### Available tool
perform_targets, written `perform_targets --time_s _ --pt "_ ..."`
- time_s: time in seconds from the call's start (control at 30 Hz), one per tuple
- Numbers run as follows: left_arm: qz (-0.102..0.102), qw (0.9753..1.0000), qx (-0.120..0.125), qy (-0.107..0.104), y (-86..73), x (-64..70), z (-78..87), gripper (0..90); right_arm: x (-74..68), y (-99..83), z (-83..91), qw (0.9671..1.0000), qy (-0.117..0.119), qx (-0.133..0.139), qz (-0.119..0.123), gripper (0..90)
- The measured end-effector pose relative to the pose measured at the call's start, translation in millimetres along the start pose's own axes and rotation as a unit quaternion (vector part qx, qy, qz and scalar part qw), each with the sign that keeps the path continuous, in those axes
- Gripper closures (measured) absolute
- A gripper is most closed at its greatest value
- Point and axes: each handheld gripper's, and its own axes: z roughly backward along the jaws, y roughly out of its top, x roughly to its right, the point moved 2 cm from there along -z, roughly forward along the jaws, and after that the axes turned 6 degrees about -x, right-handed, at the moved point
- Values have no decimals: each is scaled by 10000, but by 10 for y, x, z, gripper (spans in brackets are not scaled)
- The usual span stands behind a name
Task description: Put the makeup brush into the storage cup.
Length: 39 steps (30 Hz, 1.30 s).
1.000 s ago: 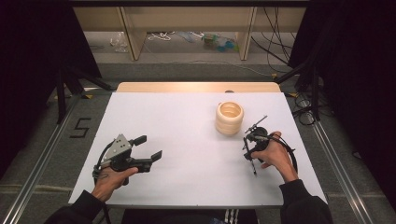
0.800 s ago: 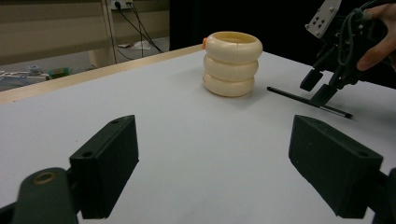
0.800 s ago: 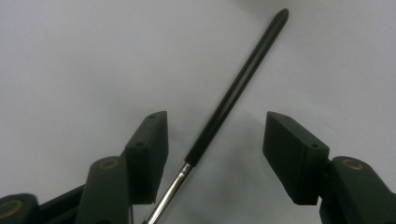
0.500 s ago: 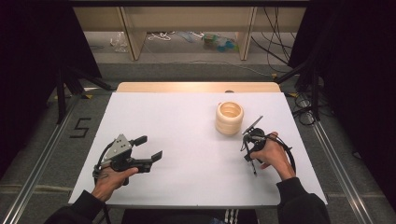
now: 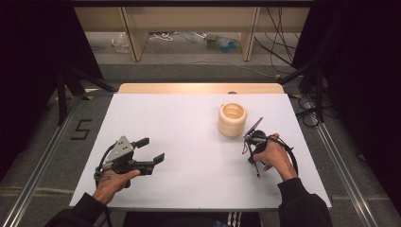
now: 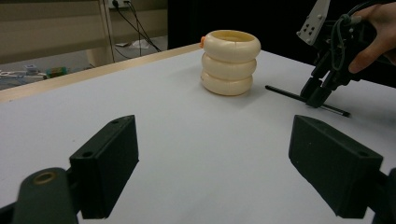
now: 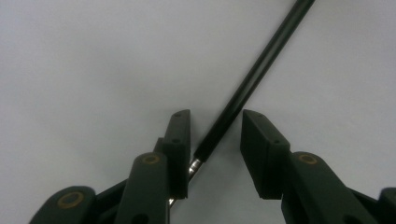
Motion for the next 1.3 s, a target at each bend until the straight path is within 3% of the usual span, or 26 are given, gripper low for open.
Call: perform_targets --time_s 0.07,0.23,0.6,0.8,1.17,1.2,1.3 --pt "0 10000 1 -6 0 0 -2 155 -14 2 -4 10000 13 7 -59 656" --pt "1 10000 0 -3 1 0 -2 155 29 12 -11 9999 0 67 121 712" --pt "-7 10000 -3 11 2 -4 0 155 21 22 -3 9998 38 -31 169 805" --pt "-6 10000 -7 20 2 -3 0 155 27 28 -9 9997 33 -5 254 816" --pt "-27 10000 -29 11 0 -1 -4 155 1 44 3 9997 70 -173 141 835" --pt "-25 10000 -28 8 0 0 -4 156 16 47 -1 9996 29 -140 253 835" --pt "-21 10000 -23 5 2 1 -4 155 11 47 1 9996 38 -154 236 835"
